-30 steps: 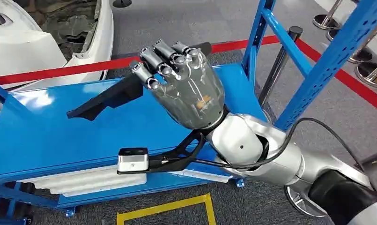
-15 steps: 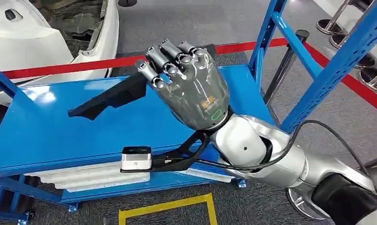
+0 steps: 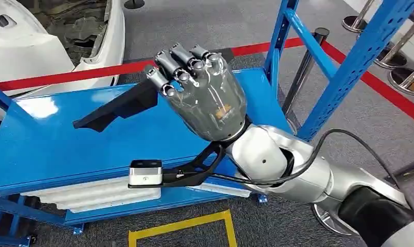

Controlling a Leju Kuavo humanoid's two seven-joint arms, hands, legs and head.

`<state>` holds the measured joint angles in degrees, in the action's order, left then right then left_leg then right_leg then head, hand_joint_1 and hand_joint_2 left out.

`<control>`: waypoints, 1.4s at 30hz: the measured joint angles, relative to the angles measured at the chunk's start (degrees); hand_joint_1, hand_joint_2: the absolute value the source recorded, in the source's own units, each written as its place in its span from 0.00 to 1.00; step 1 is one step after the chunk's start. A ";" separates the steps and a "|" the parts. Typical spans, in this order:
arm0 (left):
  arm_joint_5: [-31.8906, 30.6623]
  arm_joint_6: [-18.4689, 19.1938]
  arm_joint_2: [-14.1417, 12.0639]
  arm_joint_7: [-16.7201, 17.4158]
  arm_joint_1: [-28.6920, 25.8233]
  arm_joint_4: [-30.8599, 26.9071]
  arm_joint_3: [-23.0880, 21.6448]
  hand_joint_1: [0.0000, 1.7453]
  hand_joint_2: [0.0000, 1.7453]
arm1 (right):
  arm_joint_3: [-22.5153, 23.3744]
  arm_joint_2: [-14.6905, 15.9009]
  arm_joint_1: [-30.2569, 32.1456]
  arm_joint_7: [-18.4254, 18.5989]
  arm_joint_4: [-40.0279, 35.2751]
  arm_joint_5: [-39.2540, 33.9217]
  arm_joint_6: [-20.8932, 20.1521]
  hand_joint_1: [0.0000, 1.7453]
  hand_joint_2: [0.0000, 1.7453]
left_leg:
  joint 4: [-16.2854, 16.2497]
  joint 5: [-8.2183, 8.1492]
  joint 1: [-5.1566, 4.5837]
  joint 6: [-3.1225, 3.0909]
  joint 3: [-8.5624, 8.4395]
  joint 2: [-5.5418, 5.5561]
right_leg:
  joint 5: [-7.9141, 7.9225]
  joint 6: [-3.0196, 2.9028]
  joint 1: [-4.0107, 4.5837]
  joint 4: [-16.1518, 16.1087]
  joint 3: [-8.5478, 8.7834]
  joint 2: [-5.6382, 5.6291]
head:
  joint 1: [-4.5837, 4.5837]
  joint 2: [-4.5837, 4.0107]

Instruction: Take the parts from the cabinet and place them on the table.

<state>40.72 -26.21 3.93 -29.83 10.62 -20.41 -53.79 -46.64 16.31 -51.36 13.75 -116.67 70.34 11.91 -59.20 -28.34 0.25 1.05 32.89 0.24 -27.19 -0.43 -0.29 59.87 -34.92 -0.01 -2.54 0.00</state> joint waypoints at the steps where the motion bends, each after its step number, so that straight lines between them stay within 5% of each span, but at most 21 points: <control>1: -0.04 0.00 0.00 0.02 -0.03 0.00 0.00 0.00 1.00 | 0.00 0.00 0.00 0.09 0.00 0.02 -0.09 1.00 1.00 | 0.14 0.03 -0.06 -0.15 0.15 0.05 | 0.20 0.30 -0.10 -0.10 -0.21 0.03 | 0.00 0.00; 4: -0.07 0.00 0.00 0.09 -0.16 0.02 0.00 0.00 1.00 | 0.00 0.00 0.00 0.20 0.00 0.00 -0.13 1.00 1.00 | 0.65 0.61 0.13 -1.13 0.33 0.06 | 0.53 1.08 0.01 -0.39 -0.17 0.02 | -0.09 0.00; 5: -0.09 0.04 0.04 0.09 -0.05 0.02 0.00 0.00 1.00 | 0.00 0.00 0.06 0.28 0.00 0.00 -0.13 1.00 1.00 | 1.02 1.00 0.33 -1.61 0.22 -0.20 | -0.57 1.33 -0.31 0.38 -0.34 0.03 | -0.04 0.00; 8: -0.20 0.17 0.04 0.18 -0.04 0.02 0.02 0.00 1.00 | 0.00 0.00 0.20 0.50 0.00 0.00 -0.13 1.00 1.00 | 1.09 1.35 0.20 -2.21 0.73 -0.36 | -7.35 1.97 -0.34 11.58 -4.99 0.01 | -0.94 0.00; 10: -0.26 0.17 0.04 0.24 -0.07 0.04 0.02 0.00 1.00 | 0.00 0.00 0.59 0.76 0.04 -0.02 -0.13 1.00 1.00 | 0.98 1.48 0.14 -2.31 1.04 -0.42 | -9.00 2.19 -0.35 17.51 -7.30 0.02 | -0.98 0.00; 11: -0.28 0.17 0.04 0.26 -0.08 0.04 0.02 0.00 1.00 | 0.00 0.00 0.77 0.83 0.09 -0.09 -0.11 1.00 1.00 | 0.88 1.52 0.15 -2.31 1.11 -0.41 | -7.76 2.19 -0.38 16.43 -6.50 0.02 | -1.05 0.00; 14: -0.46 0.17 0.04 0.33 -0.05 0.04 0.02 0.00 1.00 | 0.00 0.02 0.77 0.96 0.15 -0.15 0.04 1.00 1.00 | 0.37 1.38 0.17 -2.09 1.17 -0.33 | -0.82 1.69 -0.44 1.77 1.21 0.06 | -1.40 0.00; 15: -0.46 0.17 0.04 0.35 0.02 0.04 0.02 0.00 1.00 | 0.00 0.02 0.78 1.01 0.17 -0.17 0.17 1.00 1.00 | -0.05 1.33 -0.28 -1.63 1.59 -0.34 | -1.62 1.52 -0.11 -0.09 1.86 0.00 | -1.42 0.00; 18: -0.57 0.17 0.09 0.42 -0.08 0.04 0.02 0.00 1.00 | 0.00 0.02 1.06 1.11 0.26 -0.18 0.61 1.00 1.00 | 0.01 1.80 -0.18 -0.91 1.95 -0.33 | -1.32 0.87 -0.07 -0.23 1.34 -0.25 | -1.11 0.00; 20: -0.59 0.17 0.09 0.44 -0.02 0.04 0.02 0.00 1.00 | 0.00 0.00 1.08 1.14 0.33 -0.17 0.63 1.00 1.00 | -0.56 1.07 0.00 -0.20 2.10 -0.22 | -0.66 -0.07 -0.52 -0.94 1.40 0.02 | -1.11 0.00; 23: -0.63 0.17 0.09 0.59 -0.05 0.04 0.02 0.00 1.00 | 0.00 -0.02 1.15 1.11 0.37 -0.20 0.74 1.00 1.00 | -11.12 -5.64 0.23 0.70 6.17 -0.23 | -0.33 -0.60 -0.51 -0.92 0.88 0.18 | -0.35 0.00; 25: -0.63 0.17 0.09 0.61 -0.14 0.07 0.02 0.00 1.00 | 0.00 -0.02 1.25 1.11 0.46 -0.20 0.77 1.00 1.00 | -17.46 -7.76 0.32 0.97 8.55 -0.23 | -0.25 -0.59 -0.49 -0.68 0.51 0.26 | -0.33 0.00; 27: -0.70 0.17 0.09 0.63 -0.19 0.09 0.02 0.00 1.00 | 0.00 -0.02 1.43 1.11 0.59 -0.28 0.83 1.00 1.00 | -13.29 -4.79 0.47 0.88 5.87 -0.24 | -0.23 -0.54 -0.53 -0.41 0.37 0.26 | -0.20 0.00; 29: -1.14 0.50 0.07 0.70 -0.10 0.09 0.02 0.00 1.00 | 0.00 -0.13 1.42 1.09 0.70 -0.55 1.03 1.00 1.00 | -3.02 -0.11 0.56 0.64 0.47 -0.22 | -0.26 -0.41 -0.55 -0.21 0.45 0.19 | -0.11 0.00; 30: -1.20 0.70 0.09 0.77 -0.03 0.09 0.02 0.00 1.00 | 0.00 -0.15 1.42 1.05 0.72 -0.57 1.09 1.00 1.00 | -0.61 -0.79 0.55 0.44 -0.62 -0.09 | -0.20 -0.09 -0.38 -0.19 0.26 0.17 | -0.09 0.00; 33: -1.27 1.20 0.07 0.87 -0.18 0.11 0.02 0.00 1.00 | 0.00 -0.37 1.41 1.01 0.98 -0.83 1.42 1.00 1.00 | -0.14 -0.20 0.01 -0.22 0.11 0.03 | 0.34 0.88 -0.35 -0.23 -0.17 0.12 | -0.15 0.00; 35: -1.44 1.27 0.07 0.87 -0.08 0.15 0.02 0.00 1.00 | 0.00 -0.50 1.42 1.01 1.20 -1.11 1.70 1.00 1.00 | 0.85 0.54 0.56 -1.33 -0.02 -0.13 | 0.03 1.42 -0.44 -0.09 -0.35 0.11 | -0.13 0.00; 37: -1.62 1.38 0.07 0.87 0.12 0.17 0.02 0.00 1.00 | 0.00 -0.63 1.41 0.92 1.44 -1.33 2.10 1.00 1.00 | 0.94 1.06 0.41 -2.14 0.39 -0.28 | -4.01 1.69 -0.50 4.88 -2.25 0.06 | -0.76 0.00; 40: -1.73 1.55 0.07 0.90 0.01 0.22 0.02 0.00 1.00 | -0.04 -0.94 1.93 0.90 1.97 -1.22 2.56 1.00 1.00 | 0.82 1.38 0.16 -2.41 1.10 -0.34 | -9.09 2.01 -0.55 16.66 -6.91 0.07 | -1.14 0.00; 42: -1.84 1.62 0.07 1.14 0.00 0.26 0.02 0.00 1.00 | -0.07 -0.98 2.20 0.90 2.34 -1.01 2.89 1.00 1.00 | 0.58 1.50 0.13 -2.36 1.39 -0.32 | -6.71 1.89 -0.54 14.25 -5.07 0.08 | -1.27 0.00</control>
<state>38.88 -24.59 4.00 -28.70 10.62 -20.15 -53.77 -46.71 15.32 -49.15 14.64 -114.33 69.33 14.80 -58.62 -26.85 0.39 -1.31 34.29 -0.08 -33.91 1.46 -0.84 74.12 -39.98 0.07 -3.80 0.00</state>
